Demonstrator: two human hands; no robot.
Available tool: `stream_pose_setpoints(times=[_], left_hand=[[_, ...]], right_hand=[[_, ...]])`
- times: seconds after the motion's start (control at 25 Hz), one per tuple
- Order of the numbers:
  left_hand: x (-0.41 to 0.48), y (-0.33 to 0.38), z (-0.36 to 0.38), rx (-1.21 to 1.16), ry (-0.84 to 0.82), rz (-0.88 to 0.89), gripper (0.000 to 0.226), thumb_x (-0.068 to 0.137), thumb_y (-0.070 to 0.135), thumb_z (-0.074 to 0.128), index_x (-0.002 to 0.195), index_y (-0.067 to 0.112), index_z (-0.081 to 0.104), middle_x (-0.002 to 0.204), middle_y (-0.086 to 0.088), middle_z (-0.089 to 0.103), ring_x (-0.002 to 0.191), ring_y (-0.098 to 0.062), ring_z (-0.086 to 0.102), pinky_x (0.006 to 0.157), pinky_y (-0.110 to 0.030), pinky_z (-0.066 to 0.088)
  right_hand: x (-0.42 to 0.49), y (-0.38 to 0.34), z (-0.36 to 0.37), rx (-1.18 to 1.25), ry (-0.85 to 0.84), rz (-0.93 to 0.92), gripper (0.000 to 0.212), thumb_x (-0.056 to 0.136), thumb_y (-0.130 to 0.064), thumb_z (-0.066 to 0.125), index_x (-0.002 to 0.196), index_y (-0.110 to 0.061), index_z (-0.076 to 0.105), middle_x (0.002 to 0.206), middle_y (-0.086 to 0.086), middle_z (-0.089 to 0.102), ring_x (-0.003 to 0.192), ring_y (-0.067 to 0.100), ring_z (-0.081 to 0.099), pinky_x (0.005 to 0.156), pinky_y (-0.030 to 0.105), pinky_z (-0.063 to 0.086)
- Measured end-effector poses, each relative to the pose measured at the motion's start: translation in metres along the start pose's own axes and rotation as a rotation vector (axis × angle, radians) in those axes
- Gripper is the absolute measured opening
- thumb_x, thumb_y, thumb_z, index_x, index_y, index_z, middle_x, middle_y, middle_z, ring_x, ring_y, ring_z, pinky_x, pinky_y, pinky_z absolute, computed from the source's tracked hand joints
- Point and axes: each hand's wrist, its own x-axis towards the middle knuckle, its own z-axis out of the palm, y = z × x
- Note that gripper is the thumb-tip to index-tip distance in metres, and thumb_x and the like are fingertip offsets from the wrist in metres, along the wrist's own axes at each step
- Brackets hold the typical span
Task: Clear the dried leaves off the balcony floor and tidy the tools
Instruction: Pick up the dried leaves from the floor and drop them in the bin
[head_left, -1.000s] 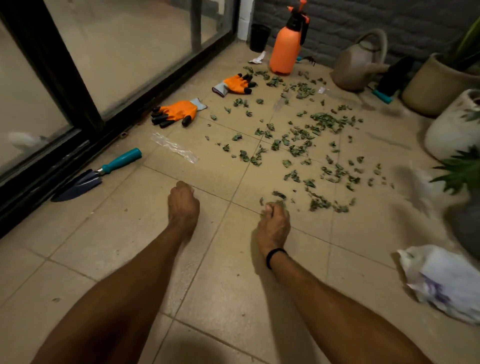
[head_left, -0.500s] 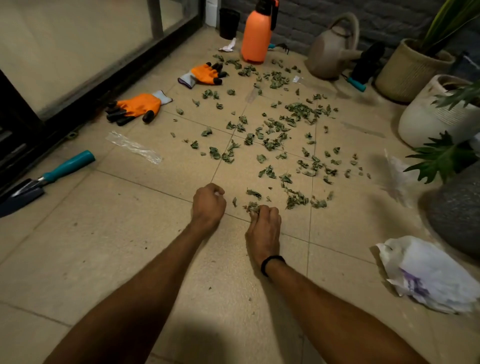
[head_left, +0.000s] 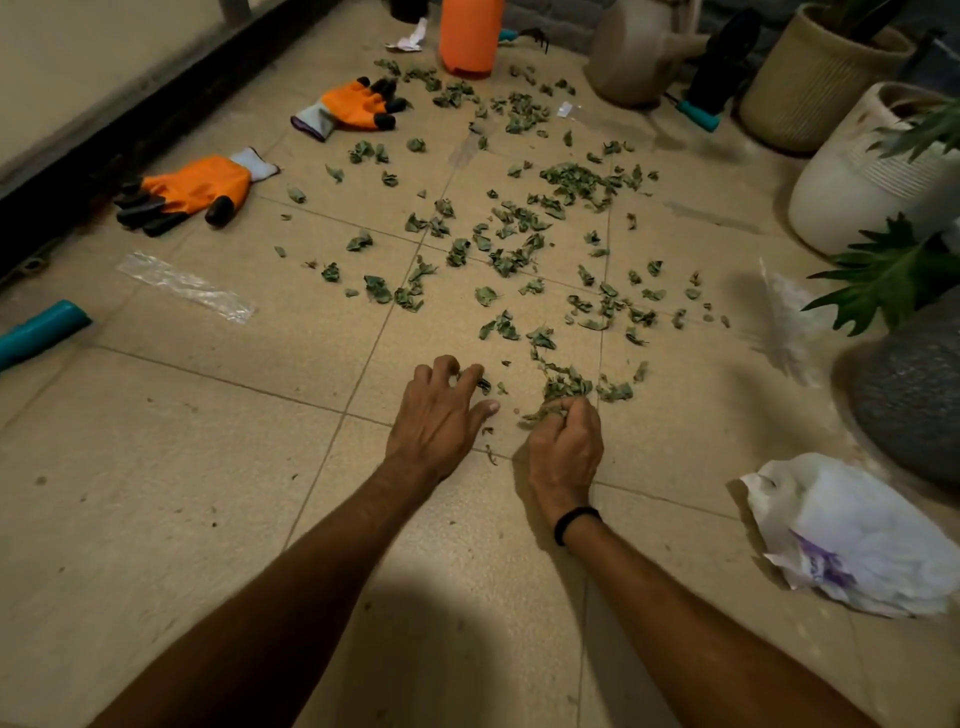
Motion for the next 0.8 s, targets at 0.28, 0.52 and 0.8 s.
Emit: stream_pose_setpoints(times=[0.28, 0.52, 0.8], left_hand=[[0.006, 0.002, 0.005, -0.320, 0.169, -0.186, 0.013, 0.105, 0.018, 0.042, 0.098, 0.016, 0.053, 0.095, -0.005, 0.051, 0.086, -0.017, 0.045, 0.069, -0.029, 0.036], [-0.024, 0.030, 0.002, -0.305, 0.135, -0.100, 0.013, 0.099, 0.013, 0.038, 0.092, 0.013, 0.049, 0.088, -0.004, 0.047, 0.078, -0.017, 0.041, 0.070, -0.036, 0.043], [-0.038, 0.043, 0.018, 0.040, 0.137, -0.007, 0.041, 0.100, 0.052, 0.048, 0.112, 0.013, 0.057, 0.099, -0.007, 0.055, 0.079, -0.019, 0.041, 0.073, -0.037, 0.045]], right_hand=[[0.035, 0.018, 0.001, -0.331, -0.144, -0.054, 0.042, 0.098, -0.049, 0.046, 0.121, -0.014, 0.049, 0.110, 0.005, 0.045, 0.102, 0.018, 0.041, 0.083, 0.031, 0.042], [0.033, 0.018, -0.002, -0.087, 0.026, -0.009, 0.006, 0.097, -0.017, 0.041, 0.092, -0.014, 0.041, 0.088, 0.001, 0.046, 0.080, 0.018, 0.042, 0.067, 0.031, 0.033], [0.054, 0.039, -0.025, -0.140, 0.209, 0.107, 0.027, 0.092, -0.012, 0.043, 0.117, -0.007, 0.052, 0.105, 0.011, 0.053, 0.097, 0.025, 0.048, 0.084, 0.033, 0.036]])
